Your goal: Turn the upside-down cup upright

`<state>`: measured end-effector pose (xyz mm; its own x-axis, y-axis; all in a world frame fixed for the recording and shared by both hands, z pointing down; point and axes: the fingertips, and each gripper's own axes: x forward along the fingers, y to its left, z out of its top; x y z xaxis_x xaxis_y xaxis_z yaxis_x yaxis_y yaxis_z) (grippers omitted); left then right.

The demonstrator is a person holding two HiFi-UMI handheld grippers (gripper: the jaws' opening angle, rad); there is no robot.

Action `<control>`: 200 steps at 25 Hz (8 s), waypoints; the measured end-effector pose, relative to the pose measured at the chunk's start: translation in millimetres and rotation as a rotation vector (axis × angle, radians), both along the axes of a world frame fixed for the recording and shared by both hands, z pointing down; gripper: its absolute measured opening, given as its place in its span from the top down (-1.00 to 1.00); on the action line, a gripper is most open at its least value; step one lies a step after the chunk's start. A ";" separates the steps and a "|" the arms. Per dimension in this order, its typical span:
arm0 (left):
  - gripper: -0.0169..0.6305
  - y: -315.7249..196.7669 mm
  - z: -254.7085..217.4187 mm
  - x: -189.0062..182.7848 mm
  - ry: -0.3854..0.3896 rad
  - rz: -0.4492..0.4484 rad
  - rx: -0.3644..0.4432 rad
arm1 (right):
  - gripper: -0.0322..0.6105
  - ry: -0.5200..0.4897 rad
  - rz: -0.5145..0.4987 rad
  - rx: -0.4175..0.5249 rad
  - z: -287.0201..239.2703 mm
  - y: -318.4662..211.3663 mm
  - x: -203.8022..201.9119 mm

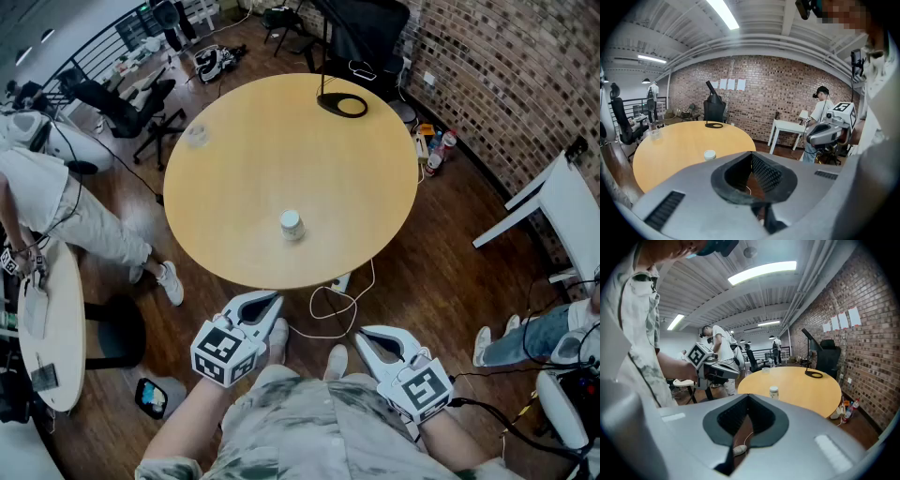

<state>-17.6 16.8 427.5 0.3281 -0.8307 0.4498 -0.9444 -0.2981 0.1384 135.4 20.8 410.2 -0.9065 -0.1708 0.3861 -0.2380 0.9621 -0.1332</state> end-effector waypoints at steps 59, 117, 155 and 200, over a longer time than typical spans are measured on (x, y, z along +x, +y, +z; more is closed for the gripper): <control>0.12 -173.8 185.0 -96.8 -0.036 0.344 -0.215 | 0.89 0.179 0.331 -0.122 24.1 -40.1 -69.1; -0.12 -120.3 237.8 -131.0 -0.316 0.544 -0.425 | 0.89 0.179 0.322 -0.136 25.0 -22.8 -77.7; 0.04 -184.8 195.0 -86.3 -0.076 0.334 -0.082 | 0.89 0.245 0.313 -0.151 32.6 -15.1 -58.1; -0.19 -145.4 192.0 -111.9 -0.038 0.340 0.092 | 0.89 0.307 0.348 -0.204 35.9 31.0 -91.1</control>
